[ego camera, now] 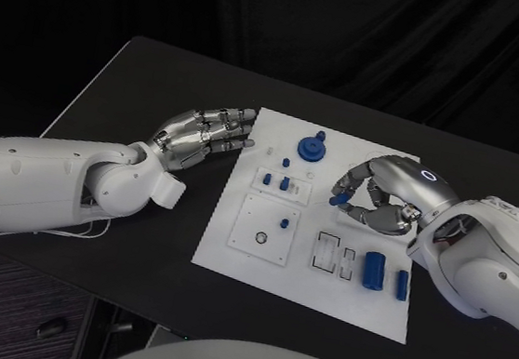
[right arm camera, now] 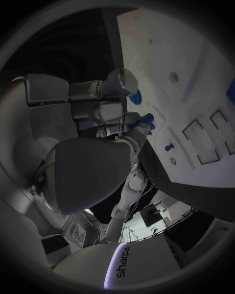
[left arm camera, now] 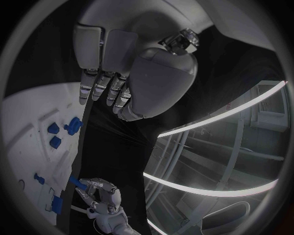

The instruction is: Assemble the parts on the task board

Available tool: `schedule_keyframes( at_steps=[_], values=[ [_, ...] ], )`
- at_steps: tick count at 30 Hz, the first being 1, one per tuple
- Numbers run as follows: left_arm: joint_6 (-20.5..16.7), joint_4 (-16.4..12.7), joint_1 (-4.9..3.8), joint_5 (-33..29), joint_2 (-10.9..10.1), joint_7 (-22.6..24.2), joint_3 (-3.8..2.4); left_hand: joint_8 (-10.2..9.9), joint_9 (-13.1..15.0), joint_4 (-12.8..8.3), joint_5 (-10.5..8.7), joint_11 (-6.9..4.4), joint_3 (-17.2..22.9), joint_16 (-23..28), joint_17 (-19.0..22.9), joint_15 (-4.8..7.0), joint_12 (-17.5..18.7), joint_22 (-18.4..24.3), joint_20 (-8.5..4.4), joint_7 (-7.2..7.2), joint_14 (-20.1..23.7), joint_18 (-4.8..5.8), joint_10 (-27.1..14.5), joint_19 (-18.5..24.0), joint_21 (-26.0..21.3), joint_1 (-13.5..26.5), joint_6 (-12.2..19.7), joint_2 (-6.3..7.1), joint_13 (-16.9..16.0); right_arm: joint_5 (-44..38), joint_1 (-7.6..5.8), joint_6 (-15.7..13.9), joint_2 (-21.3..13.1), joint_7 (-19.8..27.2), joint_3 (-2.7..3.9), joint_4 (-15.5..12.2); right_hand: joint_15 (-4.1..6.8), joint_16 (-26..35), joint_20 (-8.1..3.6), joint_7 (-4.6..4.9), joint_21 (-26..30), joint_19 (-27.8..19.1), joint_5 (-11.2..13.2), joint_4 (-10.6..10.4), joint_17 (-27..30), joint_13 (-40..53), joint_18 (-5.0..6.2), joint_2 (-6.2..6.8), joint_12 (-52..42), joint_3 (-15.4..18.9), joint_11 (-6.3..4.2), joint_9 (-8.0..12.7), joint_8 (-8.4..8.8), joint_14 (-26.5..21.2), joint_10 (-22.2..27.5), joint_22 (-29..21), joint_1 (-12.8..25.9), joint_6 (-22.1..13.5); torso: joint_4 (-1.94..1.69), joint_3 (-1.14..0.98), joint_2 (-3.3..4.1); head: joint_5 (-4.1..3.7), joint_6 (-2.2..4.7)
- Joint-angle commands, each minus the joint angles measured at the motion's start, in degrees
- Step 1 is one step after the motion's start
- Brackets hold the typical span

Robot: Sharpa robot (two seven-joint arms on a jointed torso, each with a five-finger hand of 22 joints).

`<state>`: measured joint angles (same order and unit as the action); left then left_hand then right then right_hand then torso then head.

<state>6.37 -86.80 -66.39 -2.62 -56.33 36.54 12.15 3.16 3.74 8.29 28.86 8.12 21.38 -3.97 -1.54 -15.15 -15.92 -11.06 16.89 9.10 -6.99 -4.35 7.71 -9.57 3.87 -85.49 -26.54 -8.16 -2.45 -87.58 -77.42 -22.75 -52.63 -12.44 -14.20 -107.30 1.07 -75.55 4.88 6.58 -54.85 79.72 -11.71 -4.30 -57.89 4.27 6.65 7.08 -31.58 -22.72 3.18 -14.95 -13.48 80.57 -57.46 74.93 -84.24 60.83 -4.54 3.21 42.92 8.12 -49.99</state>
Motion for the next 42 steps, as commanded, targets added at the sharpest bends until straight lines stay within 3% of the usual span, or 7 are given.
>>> schedule_keyframes(
  at_steps=[1,8,18,22,29,42],
  values=[
    [0.6,-0.1,0.08,-0.2,0.1,0.4,-0.04,0.4,0.1,0.0,0.26,0.33,0.3,-0.3,-0.1,-0.07,-0.4,0.0,-0.03,0.02,-0.1,0.37,-0.1,-0.5,0.3,0.1,-0.3,0.42,-0.1,-2.7,0.36,3.1,1.9,1.2,0.03,-0.7,0.07,-1.3,-0.05,-0.10,-2.4,1.0,0.3,0.0,-2.3,-0.1,-0.65,-0.08,0.6,0.4,-0.01,-3.1,-0.26,1.1,-0.4,7.2,0.8,0.2,-0.15,0.01,0.01,0.12,-0.01],
    [0.7,-0.1,0.08,-0.2,0.2,0.4,-0.04,0.4,0.1,0.0,0.26,0.33,0.3,-0.3,-0.1,-0.07,-0.4,0.0,-0.03,0.02,-0.1,0.37,-0.1,-0.5,0.3,0.1,-0.3,0.42,-0.1,-5.0,1.13,4.0,7.7,3.6,0.03,0.7,0.13,-1.8,-0.12,-0.17,-3.5,1.4,0.4,0.1,-3.2,-0.1,-0.79,-0.18,1.2,0.4,-0.08,-3.5,-0.29,1.6,-0.7,7.4,0.8,0.3,-0.06,-0.16,0.15,0.48,-0.01],
    [0.9,0.1,0.08,-0.2,0.6,0.4,-0.04,0.4,0.1,0.0,0.29,0.40,0.3,-0.4,-0.1,-0.08,-0.4,0.1,-0.03,0.08,-0.1,0.39,-0.1,-0.5,0.2,0.1,-0.3,0.45,-0.1,-6.3,2.83,2.9,12.5,6.1,0.05,3.0,0.19,-2.0,-0.18,-0.17,-4.1,1.7,0.4,0.3,-3.7,0.0,-0.88,-0.23,1.5,0.3,-0.13,-3.7,-0.27,1.8,-1.0,7.5,0.7,0.2,-0.21,-0.10,0.12,0.92,-0.01],
    [1.0,0.2,0.08,-0.2,0.7,0.3,-0.04,0.4,0.1,0.0,0.29,0.41,0.4,-0.3,-0.1,-0.08,-0.4,0.1,-0.03,0.09,-0.1,0.39,-0.1,-0.5,0.2,0.1,-0.3,0.45,-0.1,-6.5,3.22,3.4,13.4,6.3,0.05,3.4,0.19,-2.0,-0.18,-0.17,-4.1,1.7,0.4,0.3,-3.7,0.0,-0.88,-0.23,1.5,0.3,-0.13,-3.7,-0.27,1.8,-1.0,7.5,0.7,0.2,-0.38,-0.05,0.16,0.84,-0.01],
    [1.2,0.4,0.09,-0.2,1.0,0.2,-0.04,0.4,0.1,0.0,0.30,0.43,0.4,-0.3,-0.1,-0.08,-0.4,0.1,-0.03,0.11,-0.1,0.40,-0.1,-0.5,0.3,0.1,-0.3,0.45,-0.1,-6.6,4.04,5.4,14.5,5.7,0.05,4.3,0.20,-2.0,-0.20,-0.12,-4.0,1.7,0.4,0.5,-3.6,0.0,-0.86,-0.27,1.7,0.3,-0.12,-3.8,-0.16,1.8,-1.0,7.5,0.5,0.1,-0.08,-0.03,0.15,1.05,-0.01],
    [1.3,0.5,0.10,-0.2,1.1,0.0,-0.04,0.4,0.1,0.0,0.30,0.43,0.4,-0.3,-0.1,-0.08,-0.4,0.1,-0.03,0.11,-0.1,0.40,-0.1,-0.5,0.3,0.1,-0.3,0.45,-0.1,-6.6,5.38,7.0,15.0,4.6,0.05,5.3,0.19,-2.0,-0.22,-0.07,-4.0,1.7,0.2,0.8,-3.7,0.0,-0.86,-0.36,2.0,0.2,-0.11,-4.0,-0.16,1.8,-1.2,7.5,0.2,0.1,-0.05,-0.07,0.05,0.93,-0.01]
  ],
)
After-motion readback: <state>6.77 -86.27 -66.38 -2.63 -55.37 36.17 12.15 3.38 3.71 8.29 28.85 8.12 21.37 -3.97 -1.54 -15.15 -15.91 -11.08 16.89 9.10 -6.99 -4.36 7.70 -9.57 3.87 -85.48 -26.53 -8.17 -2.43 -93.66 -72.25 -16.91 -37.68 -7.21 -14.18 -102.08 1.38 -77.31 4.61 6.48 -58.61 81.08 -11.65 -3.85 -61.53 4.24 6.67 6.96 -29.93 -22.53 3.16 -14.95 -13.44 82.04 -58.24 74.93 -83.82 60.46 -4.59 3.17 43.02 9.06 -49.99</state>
